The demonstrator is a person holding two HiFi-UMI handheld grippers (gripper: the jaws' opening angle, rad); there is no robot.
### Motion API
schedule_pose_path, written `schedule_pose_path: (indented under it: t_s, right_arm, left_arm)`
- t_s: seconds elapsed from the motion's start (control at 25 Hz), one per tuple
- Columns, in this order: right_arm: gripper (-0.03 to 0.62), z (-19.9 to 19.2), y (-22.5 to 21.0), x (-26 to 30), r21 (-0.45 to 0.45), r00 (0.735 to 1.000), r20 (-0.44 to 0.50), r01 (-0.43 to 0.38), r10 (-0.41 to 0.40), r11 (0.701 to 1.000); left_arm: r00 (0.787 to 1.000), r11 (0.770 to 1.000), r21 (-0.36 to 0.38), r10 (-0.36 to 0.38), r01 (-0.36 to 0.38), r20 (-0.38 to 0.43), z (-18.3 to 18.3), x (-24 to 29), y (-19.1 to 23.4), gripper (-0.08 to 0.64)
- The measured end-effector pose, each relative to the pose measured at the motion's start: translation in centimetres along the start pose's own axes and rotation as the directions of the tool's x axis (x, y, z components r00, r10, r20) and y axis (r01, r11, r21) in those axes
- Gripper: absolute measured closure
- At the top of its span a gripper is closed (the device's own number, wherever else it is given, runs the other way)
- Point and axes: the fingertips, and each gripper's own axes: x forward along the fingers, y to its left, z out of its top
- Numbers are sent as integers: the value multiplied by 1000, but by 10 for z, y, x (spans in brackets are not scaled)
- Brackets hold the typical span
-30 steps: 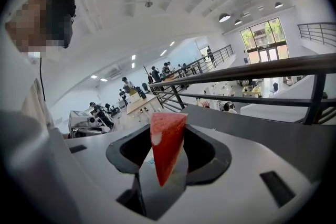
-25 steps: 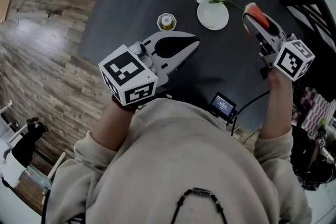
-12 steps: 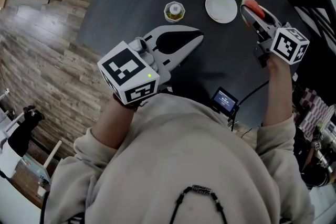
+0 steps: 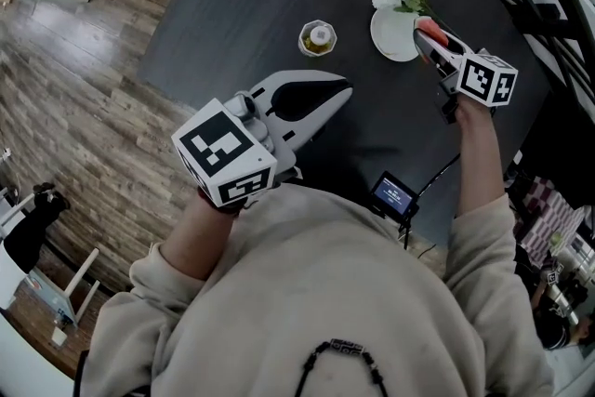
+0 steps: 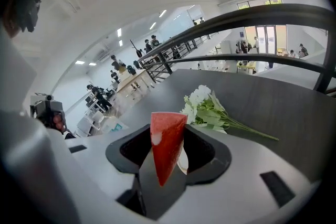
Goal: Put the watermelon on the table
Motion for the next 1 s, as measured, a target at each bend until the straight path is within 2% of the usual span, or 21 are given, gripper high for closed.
schedule_pose_path:
  t_s: [0.32,0.6,1.0]
  right_arm:
    - [393,-34,-33,48,5,989,-134,70,-68,998]
    - [393,-49,-46,65,14,978,-181,111,-107,994]
    - [392,-56,-52,80,-27,962,-231,143,-146,989]
  left_arm:
    - [1000,1000,-5,17,-17,9,2,-11,10,557]
    - [1000,1000,-7,18,-18,6,1,-21,11,557]
    - [999,999,-21,36,-35,13,-2,-33,15,557]
